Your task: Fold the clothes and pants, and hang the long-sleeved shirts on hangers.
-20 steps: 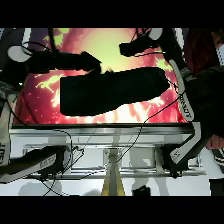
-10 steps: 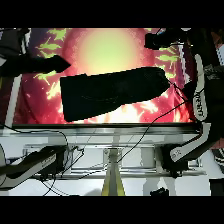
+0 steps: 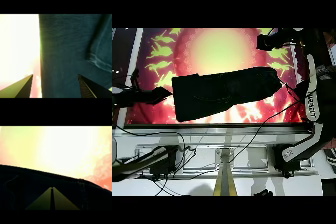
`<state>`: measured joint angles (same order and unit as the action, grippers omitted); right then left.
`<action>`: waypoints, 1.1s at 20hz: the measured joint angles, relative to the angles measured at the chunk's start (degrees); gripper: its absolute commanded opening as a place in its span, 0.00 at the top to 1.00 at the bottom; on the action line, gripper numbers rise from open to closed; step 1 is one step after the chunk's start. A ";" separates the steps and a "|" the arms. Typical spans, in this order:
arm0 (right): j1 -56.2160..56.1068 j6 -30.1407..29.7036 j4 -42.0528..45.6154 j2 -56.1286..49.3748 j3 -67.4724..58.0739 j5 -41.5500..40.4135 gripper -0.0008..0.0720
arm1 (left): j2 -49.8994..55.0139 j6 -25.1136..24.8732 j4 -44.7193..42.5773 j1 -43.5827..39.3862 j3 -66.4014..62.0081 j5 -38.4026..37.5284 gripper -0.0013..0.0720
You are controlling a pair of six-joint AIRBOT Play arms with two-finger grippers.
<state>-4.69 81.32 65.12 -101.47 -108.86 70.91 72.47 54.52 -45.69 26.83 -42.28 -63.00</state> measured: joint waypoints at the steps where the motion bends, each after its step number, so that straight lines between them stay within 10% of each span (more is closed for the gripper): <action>1: -0.28 -0.02 0.07 0.00 0.00 0.02 0.96 | 2.25 -1.70 1.60 0.22 0.52 0.74 0.14; 5: -1.25 -0.07 0.02 0.00 0.00 -0.11 0.96 | 11.21 -9.42 10.32 0.22 1.51 0.17 0.25; 9: -1.73 -0.07 -0.02 0.00 0.00 -1.38 0.96 | 14.82 -13.18 12.83 -2.75 0.92 -0.11 0.94; 14: -2.14 -0.07 -0.24 0.00 0.00 -2.21 0.96 | 15.74 -12.15 13.79 -7.65 -9.22 -6.64 0.95; 22: -2.27 -0.04 -0.35 0.00 0.00 -2.58 0.96 | 12.46 13.97 -5.38 -13.99 -47.30 -22.69 0.95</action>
<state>-6.96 81.28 64.77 -101.47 -108.86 68.34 84.93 68.49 -51.07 12.84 -89.58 -85.69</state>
